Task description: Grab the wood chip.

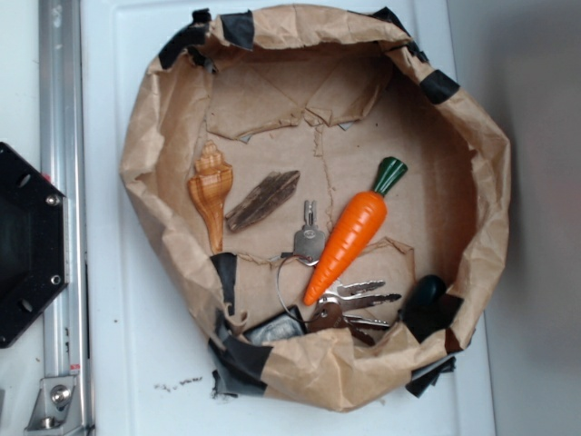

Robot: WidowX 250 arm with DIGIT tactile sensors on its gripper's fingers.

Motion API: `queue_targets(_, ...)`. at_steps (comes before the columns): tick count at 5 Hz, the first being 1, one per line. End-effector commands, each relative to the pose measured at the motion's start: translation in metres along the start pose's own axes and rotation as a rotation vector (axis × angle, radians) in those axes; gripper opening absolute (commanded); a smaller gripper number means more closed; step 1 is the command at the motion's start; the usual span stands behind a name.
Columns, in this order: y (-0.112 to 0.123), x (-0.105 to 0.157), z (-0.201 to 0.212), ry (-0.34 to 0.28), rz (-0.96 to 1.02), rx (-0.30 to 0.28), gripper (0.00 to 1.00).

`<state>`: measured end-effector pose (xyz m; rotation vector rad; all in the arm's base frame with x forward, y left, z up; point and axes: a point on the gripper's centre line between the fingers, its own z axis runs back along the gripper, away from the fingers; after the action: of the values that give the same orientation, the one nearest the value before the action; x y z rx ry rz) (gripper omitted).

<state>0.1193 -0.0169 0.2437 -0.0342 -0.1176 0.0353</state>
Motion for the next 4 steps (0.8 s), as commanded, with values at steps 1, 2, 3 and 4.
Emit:
queue_targets(1, 0.0, 0.0, 0.0, 0.0, 0.0, 0.0, 1.0)
queue_targets(2, 0.016, 0.047, -0.034, 0.001, 0.105, -0.009, 1.0)
queue_targets(3, 0.034, 0.088, -0.065, 0.043, 0.177, -0.052, 1.0)
queue_targets(4, 0.053, 0.126, -0.113, 0.084, 0.281, -0.082, 1.0)
